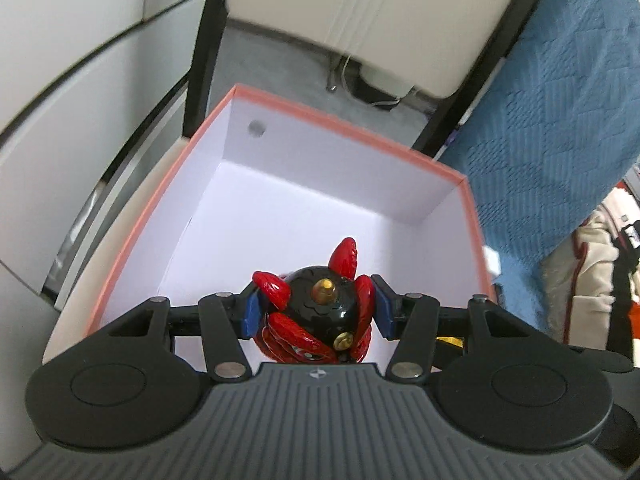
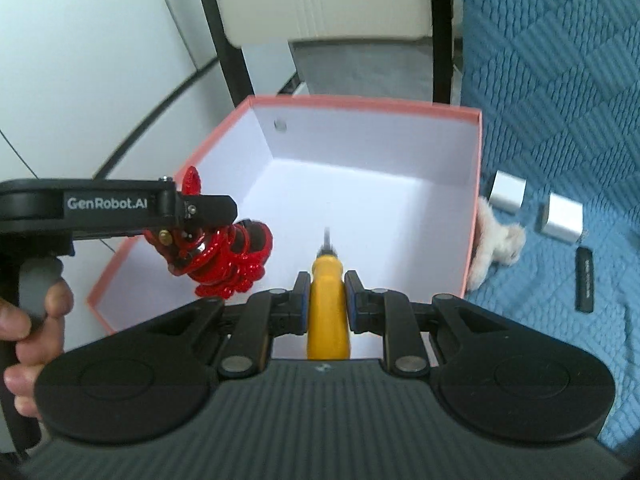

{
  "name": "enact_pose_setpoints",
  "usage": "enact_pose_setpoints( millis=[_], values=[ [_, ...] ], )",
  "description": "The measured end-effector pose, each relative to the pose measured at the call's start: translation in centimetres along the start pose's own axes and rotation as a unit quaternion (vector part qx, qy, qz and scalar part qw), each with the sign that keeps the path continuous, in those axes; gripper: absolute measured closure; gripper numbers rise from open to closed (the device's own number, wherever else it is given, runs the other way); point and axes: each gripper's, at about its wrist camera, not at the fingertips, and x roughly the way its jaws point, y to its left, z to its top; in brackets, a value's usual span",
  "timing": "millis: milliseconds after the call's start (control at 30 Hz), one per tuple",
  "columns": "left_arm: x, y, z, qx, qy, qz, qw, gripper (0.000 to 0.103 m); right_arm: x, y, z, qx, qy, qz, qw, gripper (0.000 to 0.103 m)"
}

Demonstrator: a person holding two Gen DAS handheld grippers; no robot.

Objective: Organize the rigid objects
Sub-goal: 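Carry both held objects over the pink box and open both grippers, then withdraw both open tools from the box back toward the chair seat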

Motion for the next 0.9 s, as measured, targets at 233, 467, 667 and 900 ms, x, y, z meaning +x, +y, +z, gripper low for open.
enact_pose_setpoints(
  millis=[233,467,667,900],
  values=[
    [1.9,1.3,-1.2,-0.011,0.022,0.005,0.9997,0.044,2.0,-0.1,-1.0,-0.004,0.022,-0.002,1.0,0.082],
    [2.1,1.3,-1.3,-0.012,0.024,0.012,0.9995,0.044,2.1,0.1,-1.0,-0.007,0.017,0.009,1.0,0.082],
    [1.1,1.3,-1.2,-0.008,0.016,0.015,0.9997,0.042,1.6,0.0,-0.7,-0.003,0.007,0.015,1.0,0.081],
    [-1.3,0.1,-0.6,0.002,-0.011,0.019,0.9998,0.042,-0.7,0.5,-0.1,-0.019,-0.024,0.02,0.999,0.081]
  ],
)
